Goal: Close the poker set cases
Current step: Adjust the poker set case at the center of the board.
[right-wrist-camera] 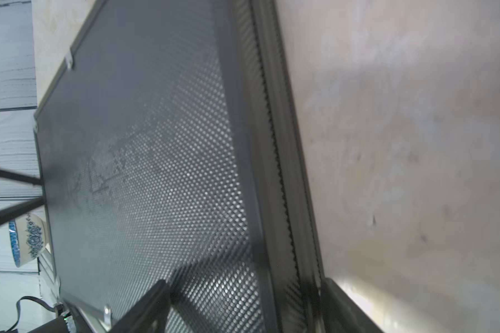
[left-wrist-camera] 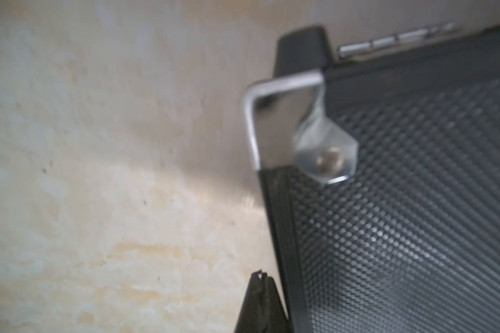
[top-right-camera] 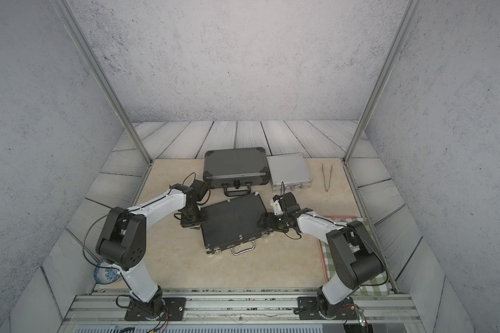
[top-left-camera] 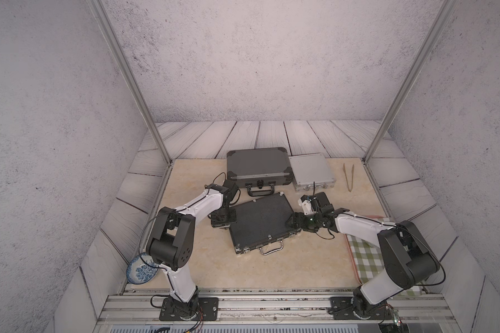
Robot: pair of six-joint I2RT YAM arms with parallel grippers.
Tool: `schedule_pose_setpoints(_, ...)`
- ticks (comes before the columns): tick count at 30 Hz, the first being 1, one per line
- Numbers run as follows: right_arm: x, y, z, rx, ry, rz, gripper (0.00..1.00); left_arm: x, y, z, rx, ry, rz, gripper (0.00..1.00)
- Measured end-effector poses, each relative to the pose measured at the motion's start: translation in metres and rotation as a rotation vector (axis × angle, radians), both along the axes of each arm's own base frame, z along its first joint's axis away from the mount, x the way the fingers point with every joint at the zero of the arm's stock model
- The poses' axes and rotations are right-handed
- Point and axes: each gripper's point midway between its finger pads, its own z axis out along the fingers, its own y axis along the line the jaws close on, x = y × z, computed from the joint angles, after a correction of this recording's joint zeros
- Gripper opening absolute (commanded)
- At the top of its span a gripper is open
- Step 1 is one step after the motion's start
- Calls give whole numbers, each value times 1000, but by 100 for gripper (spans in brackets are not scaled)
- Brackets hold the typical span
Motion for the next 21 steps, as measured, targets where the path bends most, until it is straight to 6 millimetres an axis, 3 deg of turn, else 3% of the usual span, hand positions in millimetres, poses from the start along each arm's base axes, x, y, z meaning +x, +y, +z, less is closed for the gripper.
schedule_pose_setpoints(6, -4, -1, -2, 15, 34, -60, 82, 41, -12, 2, -19, -96, 9, 0)
schedule_pose_setpoints(21, 10, 2, -1, -25, 74, -92, 82, 56, -11, -3, -51, -113, 48, 0)
